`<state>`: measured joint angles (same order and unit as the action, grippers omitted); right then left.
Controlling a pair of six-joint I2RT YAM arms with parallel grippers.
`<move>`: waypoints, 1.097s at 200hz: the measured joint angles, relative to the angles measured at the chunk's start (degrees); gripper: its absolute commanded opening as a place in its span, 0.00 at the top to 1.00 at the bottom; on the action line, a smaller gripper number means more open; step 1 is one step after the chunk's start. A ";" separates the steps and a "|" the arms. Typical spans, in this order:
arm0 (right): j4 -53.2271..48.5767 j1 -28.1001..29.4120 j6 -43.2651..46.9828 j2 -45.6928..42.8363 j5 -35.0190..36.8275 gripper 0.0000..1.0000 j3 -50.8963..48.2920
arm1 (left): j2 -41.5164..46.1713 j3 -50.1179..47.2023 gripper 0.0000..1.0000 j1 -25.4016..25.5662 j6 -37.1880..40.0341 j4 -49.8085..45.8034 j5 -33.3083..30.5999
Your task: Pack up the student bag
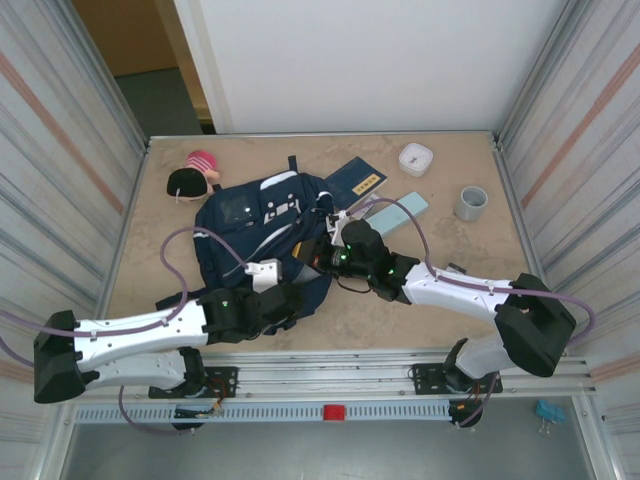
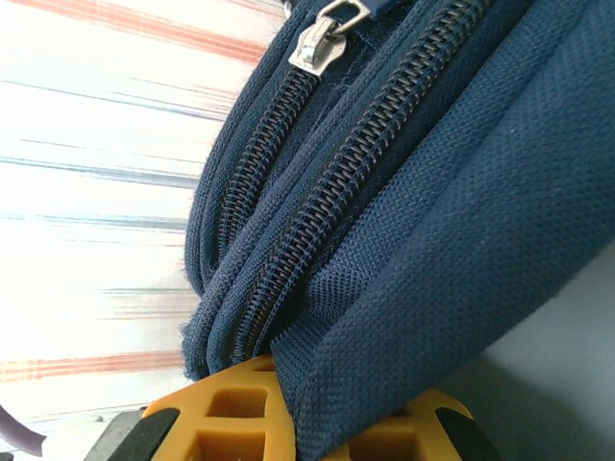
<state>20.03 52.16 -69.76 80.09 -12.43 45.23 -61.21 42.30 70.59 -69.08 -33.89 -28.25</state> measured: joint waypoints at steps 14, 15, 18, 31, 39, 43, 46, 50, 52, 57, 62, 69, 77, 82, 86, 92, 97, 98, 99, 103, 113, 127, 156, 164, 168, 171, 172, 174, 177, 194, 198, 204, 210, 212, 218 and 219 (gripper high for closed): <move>-0.20 0.00 0.28 0.00 0.02 0.98 0.00 | 0.02 0.00 0.97 -0.02 -0.46 -0.63 -0.57; -0.22 0.00 0.37 0.00 0.04 0.98 0.00 | 0.02 0.00 0.97 -0.02 -0.44 -0.68 -0.57; -0.33 0.00 0.50 -0.02 0.02 0.98 0.00 | 0.02 0.00 0.98 -0.02 -0.42 -0.83 -0.66; -1.33 0.00 1.68 -0.24 0.02 0.98 0.00 | 0.07 0.00 1.00 -0.13 -0.63 -1.40 -0.92; -2.14 -0.07 2.47 -0.46 0.00 0.98 0.00 | 0.28 -0.02 1.00 -0.35 -0.59 -1.64 -0.81; -2.62 -0.15 2.89 -0.59 -0.02 0.98 0.00 | 0.48 0.00 1.00 -0.50 -0.35 -1.73 -0.66; -2.89 -0.15 3.04 -0.68 -0.04 0.98 0.00 | 0.68 -0.02 1.00 -0.59 -0.28 -1.88 -0.52; -3.37 -0.33 3.52 -0.81 -0.15 0.98 0.00 | 1.03 -0.02 1.00 -0.85 0.07 -1.90 -0.28; -3.52 -0.39 3.72 -0.90 -0.33 0.98 0.00 | 1.25 -0.02 1.00 -0.98 0.13 -1.97 -0.11; -4.00 -0.59 4.31 -1.09 -0.59 0.98 0.00 | 1.75 -0.04 1.00 -1.33 0.79 -1.95 0.31; -4.52 -0.96 4.83 -1.31 -0.90 0.99 0.00 | 2.34 -0.09 1.00 -1.70 1.38 -1.92 0.70; -5.18 -1.53 5.64 -1.57 -1.36 0.99 0.00 | 3.30 -0.17 1.00 -2.51 2.36 -1.88 1.73; -6.01 -2.38 6.51 -1.86 -2.25 0.99 0.00 | 4.61 -0.44 1.00 -3.67 3.58 -1.86 3.08; -6.45 -2.97 7.15 -1.99 -2.80 0.99 0.00 | 5.38 -0.68 1.00 -4.37 4.31 -1.90 3.74; -6.69 -3.34 7.52 -2.05 -3.15 0.99 0.00 | 5.97 -0.87 1.00 -4.87 4.76 -1.95 4.24; -7.13 -4.02 8.09 -2.12 -3.98 0.99 0.00 | 7.04 -1.22 1.00 -5.66 5.57 -2.16 5.07; -7.50 -4.63 8.76 -2.12 -4.57 0.99 0.02 | 7.78 -1.51 1.00 -6.10 6.32 -2.25 5.68; -7.61 -4.76 8.90 -2.12 -4.76 0.99 0.02 | 8.00 -1.62 1.00 -6.23 6.47 -2.27 5.88; -7.65 -4.85 8.96 -2.14 -4.85 0.99 0.02 | 8.13 -1.66 1.00 -6.27 6.58 -2.29 5.95; -7.98 -5.27 9.25 -2.14 -5.40 0.99 0.09 | 8.72 -1.92 1.00 -6.56 7.17 -2.36 6.36; -8.68 -6.27 10.16 -2.12 -6.64 0.99 0.22 | 10.14 -2.69 1.00 -7.15 8.59 -2.47 7.41; -9.70 -7.43 11.15 -2.12 -8.33 0.98 0.68 | 12.09 -3.85 1.00 -7.85 10.95 -2.29 9.16; -9.55 -8.33 11.72 -1.79 -10.23 0.83 1.29 | 15.80 -6.95 1.00 -9.81 15.17 1.27 13.79; -9.05 -8.37 11.52 -1.62 -10.38 0.83 1.27 | 16.63 -7.98 1.00 -10.51 15.89 2.56 15.06; -8.50 -8.37 11.30 -1.51 -10.38 0.84 1.25 | 16.96 -8.44 1.00 -10.86 16.20 3.19 15.74; -8.07 -8.37 10.99 -1.44 -10.40 0.84 1.14 | 17.11 -8.74 1.00 -11.15 16.41 3.61 16.26; -7.89 -8.37 10.88 -1.44 -10.40 0.84 1.11 | 17.16 -8.81 1.00 -11.21 16.44 3.72 16.37; -7.32 -8.37 10.69 -1.40 -10.40 0.84 0.98 | 17.22 -8.94 1.00 -11.32 16.52 3.91 16.59; -6.67 -8.35 10.19 -1.38 -10.40 0.84 0.83 | 17.31 -9.18 1.00 -11.58 16.72 4.28 16.94; -2.75 -8.07 8.15 -1.16 -10.34 0.75 -0.72 | 17.42 -9.73 1.00 -12.94 17.27 5.46 18.91; -1.86 -7.91 7.67 -1.01 -10.32 0.70 -1.05 | 17.42 -9.75 1.00 -13.22 17.44 5.46 19.23; -1.05 -7.74 6.93 -0.76 -10.16 0.63 -1.38 | 17.42 -9.75 1.00 -13.64 17.64 5.42 19.71; -0.31 -7.37 6.19 -0.52 -9.88 0.57 -1.64 | 17.42 -9.75 1.00 -13.92 17.92 5.42 20.04; -0.11 -7.15 6.40 -0.48 -9.92 0.56 -1.66 | 17.42 -9.75 1.00 -14.01 17.94 5.44 20.22; 0.31 -6.69 5.66 -0.24 -9.49 0.53 -1.77 | 17.42 -9.75 1.00 -14.19 18.16 5.46 20.70; 0.42 -6.62 5.79 -0.24 -9.46 0.52 -1.77 | 17.42 -9.75 1.00 -14.21 18.18 5.46 20.76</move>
<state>20.45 45.54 -63.96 79.85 -21.89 43.46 -43.79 32.56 56.38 -50.89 -28.42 -7.49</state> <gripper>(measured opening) 0.409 0.051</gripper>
